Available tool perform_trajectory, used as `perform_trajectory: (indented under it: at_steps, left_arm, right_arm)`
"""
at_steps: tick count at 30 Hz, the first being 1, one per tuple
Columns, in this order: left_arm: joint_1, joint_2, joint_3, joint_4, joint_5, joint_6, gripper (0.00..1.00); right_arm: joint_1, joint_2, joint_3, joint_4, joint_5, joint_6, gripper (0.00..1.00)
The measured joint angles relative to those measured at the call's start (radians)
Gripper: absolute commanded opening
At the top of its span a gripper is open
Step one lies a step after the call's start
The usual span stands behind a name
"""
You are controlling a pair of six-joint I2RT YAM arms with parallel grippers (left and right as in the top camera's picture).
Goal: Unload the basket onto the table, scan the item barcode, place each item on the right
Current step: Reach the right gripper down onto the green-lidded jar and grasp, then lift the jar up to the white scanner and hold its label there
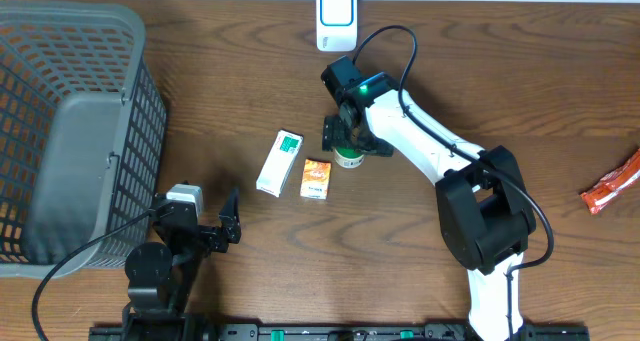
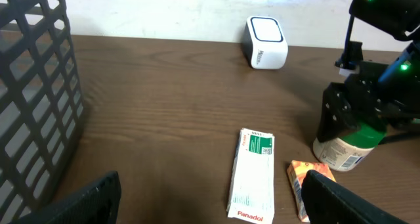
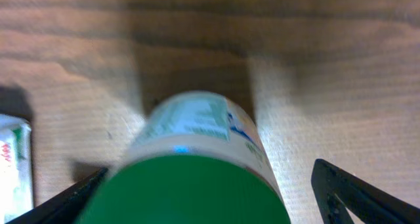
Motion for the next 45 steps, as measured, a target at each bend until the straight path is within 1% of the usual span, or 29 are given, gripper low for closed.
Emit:
perform_trajectory:
  at_steps: [5, 7, 9, 11, 18, 22, 28, 31, 33, 37, 45]
  left_arm:
    - [0.000, 0.000, 0.000, 0.000, 0.000, 0.000, 0.87]
    - [0.000, 0.000, 0.000, 0.000, 0.000, 0.000, 0.87]
    - [0.000, 0.000, 0.000, 0.000, 0.000, 0.000, 0.87]
    - [0.000, 0.000, 0.000, 0.000, 0.000, 0.000, 0.87]
    - [0.000, 0.000, 0.000, 0.000, 0.000, 0.000, 0.87]
    - [0.000, 0.000, 0.000, 0.000, 0.000, 0.000, 0.87]
    - [0.000, 0.000, 0.000, 0.000, 0.000, 0.000, 0.87]
    - [0.000, 0.000, 0.000, 0.000, 0.000, 0.000, 0.87]
    - [0.000, 0.000, 0.000, 0.000, 0.000, 0.000, 0.87]
    - [0.000, 0.000, 0.000, -0.001, 0.000, 0.000, 0.87]
    - [0.000, 0.000, 0.000, 0.000, 0.000, 0.000, 0.87]
  right_arm:
    - [-0.002, 0.013, 0.000, 0.028, -0.011, -0.012, 0.88]
    - [-0.002, 0.028, 0.000, 0.027, -0.021, -0.013, 0.89]
    - [-0.002, 0.051, 0.000, 0.025, -0.037, -0.014, 0.94]
    - [-0.002, 0.061, 0.003, 0.011, -0.044, -0.016, 0.94]
    - [-0.003, 0.061, 0.005, 0.019, -0.057, -0.016, 0.69]
    - [-0.002, 0.061, 0.007, 0.020, -0.058, -0.015, 0.50]
    - [-0.002, 0.080, 0.047, -0.047, -0.059, -0.013, 0.45]
    - [-0.002, 0.097, 0.091, -0.118, -0.061, -0.013, 0.37]
    - [-0.002, 0.102, 0.126, -0.164, -0.061, -0.013, 0.36]
    - [-0.002, 0.103, 0.230, -0.283, -0.062, -0.019, 0.40]
    - [-0.002, 0.103, 0.533, -0.585, -0.060, -0.038, 0.42]
